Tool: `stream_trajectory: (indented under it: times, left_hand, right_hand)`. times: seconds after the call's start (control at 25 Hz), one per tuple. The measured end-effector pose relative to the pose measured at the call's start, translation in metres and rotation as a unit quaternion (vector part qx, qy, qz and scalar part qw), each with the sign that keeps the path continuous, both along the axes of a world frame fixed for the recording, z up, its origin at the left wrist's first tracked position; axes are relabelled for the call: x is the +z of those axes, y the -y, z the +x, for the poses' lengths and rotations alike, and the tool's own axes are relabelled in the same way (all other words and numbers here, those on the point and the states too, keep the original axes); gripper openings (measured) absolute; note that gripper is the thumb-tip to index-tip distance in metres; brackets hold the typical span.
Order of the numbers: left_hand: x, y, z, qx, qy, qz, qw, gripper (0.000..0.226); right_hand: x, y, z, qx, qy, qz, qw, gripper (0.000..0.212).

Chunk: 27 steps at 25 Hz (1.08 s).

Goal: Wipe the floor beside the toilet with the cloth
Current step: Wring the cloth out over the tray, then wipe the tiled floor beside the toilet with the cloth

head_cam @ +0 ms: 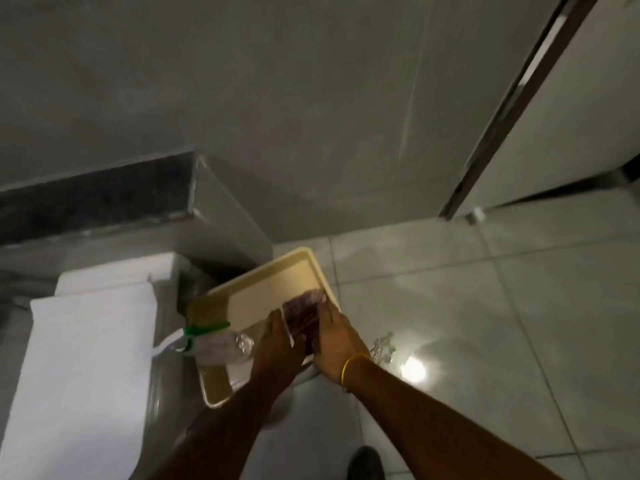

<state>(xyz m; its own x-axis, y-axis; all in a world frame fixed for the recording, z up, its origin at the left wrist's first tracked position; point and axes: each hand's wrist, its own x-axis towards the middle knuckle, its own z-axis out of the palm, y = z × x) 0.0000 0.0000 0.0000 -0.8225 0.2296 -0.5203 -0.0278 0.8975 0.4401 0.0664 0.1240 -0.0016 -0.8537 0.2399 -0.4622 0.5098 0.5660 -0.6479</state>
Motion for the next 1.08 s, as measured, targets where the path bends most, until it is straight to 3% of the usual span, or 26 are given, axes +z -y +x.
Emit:
stream_trajectory:
  times: [0.12,0.2,0.4,0.52,0.6,0.68,0.76,0.84,0.92,1.08]
  left_hand:
    - [-0.083,-0.003,-0.02,0.138,0.01,0.028,0.99,0.046]
    - [-0.129,-0.008,-0.036,0.198,0.018,0.005,0.98,0.048]
    - [-0.204,-0.015,-0.063,0.255,0.082,-0.037,0.963,0.058]
    - [-0.211,-0.014,-0.058,0.293,0.086,0.039,0.951,0.036]
    - [-0.197,-0.017,-0.05,0.319,0.035,0.103,0.941,0.03]
    - [-0.17,-0.025,-0.042,0.298,-0.023,0.167,0.94,0.025]
    - [-0.142,-0.038,-0.029,0.24,-0.062,0.237,0.939,0.015]
    - [-0.123,-0.059,-0.009,0.193,-0.063,0.306,0.93,0.015]
    - [-0.118,-0.088,0.022,0.149,-0.03,0.353,0.923,0.024]
    - [-0.176,-0.125,0.093,0.075,0.014,0.281,0.957,0.034]
  right_hand:
    - [-0.087,0.011,-0.038,0.005,0.033,0.062,0.998,0.112]
    - [-0.136,0.01,-0.059,0.046,0.072,0.103,0.991,0.122]
    - [-0.2,0.02,-0.083,0.047,0.074,0.166,0.982,0.077]
    - [-0.202,0.028,-0.08,0.047,0.033,0.188,0.981,0.052]
    - [-0.189,0.027,-0.072,0.029,-0.018,0.163,0.986,0.046]
    - [-0.165,0.018,-0.061,-0.057,-0.093,0.068,0.992,0.04]
    - [-0.144,0.0,-0.042,-0.134,-0.181,-0.01,0.974,0.042]
    - [-0.13,-0.024,-0.013,-0.18,-0.237,-0.009,0.955,0.05]
    - [-0.132,-0.052,0.025,-0.214,-0.251,0.034,0.943,0.056]
    - [-0.191,-0.087,0.105,-0.251,-0.173,0.055,0.951,0.063]
